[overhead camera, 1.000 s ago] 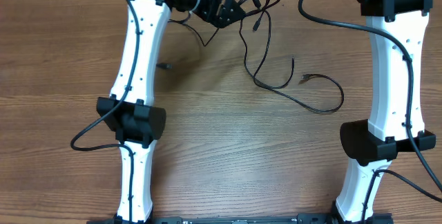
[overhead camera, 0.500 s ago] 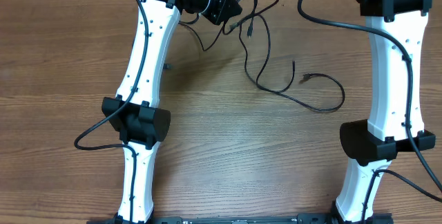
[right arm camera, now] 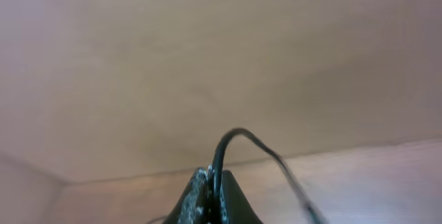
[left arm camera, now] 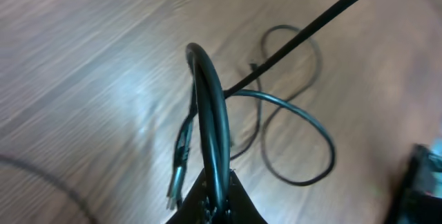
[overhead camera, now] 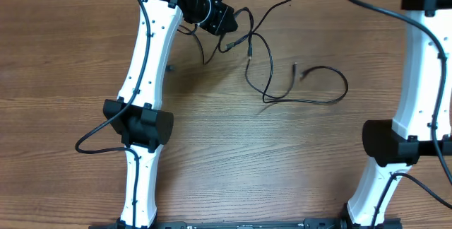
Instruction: Untangle cables
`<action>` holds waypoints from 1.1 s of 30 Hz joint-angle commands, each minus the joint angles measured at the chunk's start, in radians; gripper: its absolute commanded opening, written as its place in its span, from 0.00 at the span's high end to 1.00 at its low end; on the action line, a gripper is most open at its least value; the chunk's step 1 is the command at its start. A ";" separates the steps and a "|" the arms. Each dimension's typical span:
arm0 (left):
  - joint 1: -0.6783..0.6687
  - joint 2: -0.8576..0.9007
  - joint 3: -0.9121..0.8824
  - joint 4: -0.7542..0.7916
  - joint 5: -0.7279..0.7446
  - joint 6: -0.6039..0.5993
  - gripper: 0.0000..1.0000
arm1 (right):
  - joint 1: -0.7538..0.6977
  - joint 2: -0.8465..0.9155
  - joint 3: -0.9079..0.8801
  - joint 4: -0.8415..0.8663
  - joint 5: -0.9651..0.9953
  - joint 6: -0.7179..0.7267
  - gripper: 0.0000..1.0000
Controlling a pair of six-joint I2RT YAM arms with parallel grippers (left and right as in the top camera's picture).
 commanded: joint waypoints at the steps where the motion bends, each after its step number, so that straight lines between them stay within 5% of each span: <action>1: 0.038 0.000 0.026 0.008 -0.179 -0.032 0.96 | -0.068 -0.011 0.003 -0.043 0.085 -0.006 0.96; 6: 0.090 0.000 0.026 0.055 -0.333 -0.163 0.96 | -0.158 -0.031 0.003 -0.161 0.140 -0.031 0.96; 22: 0.223 0.000 0.026 0.051 -0.350 -0.278 0.94 | -0.419 -0.040 0.003 -0.329 0.750 -0.191 0.96; 33: 0.218 0.000 0.026 0.045 -0.340 -0.371 0.92 | -0.588 -0.031 -0.006 -0.287 0.529 -0.230 0.96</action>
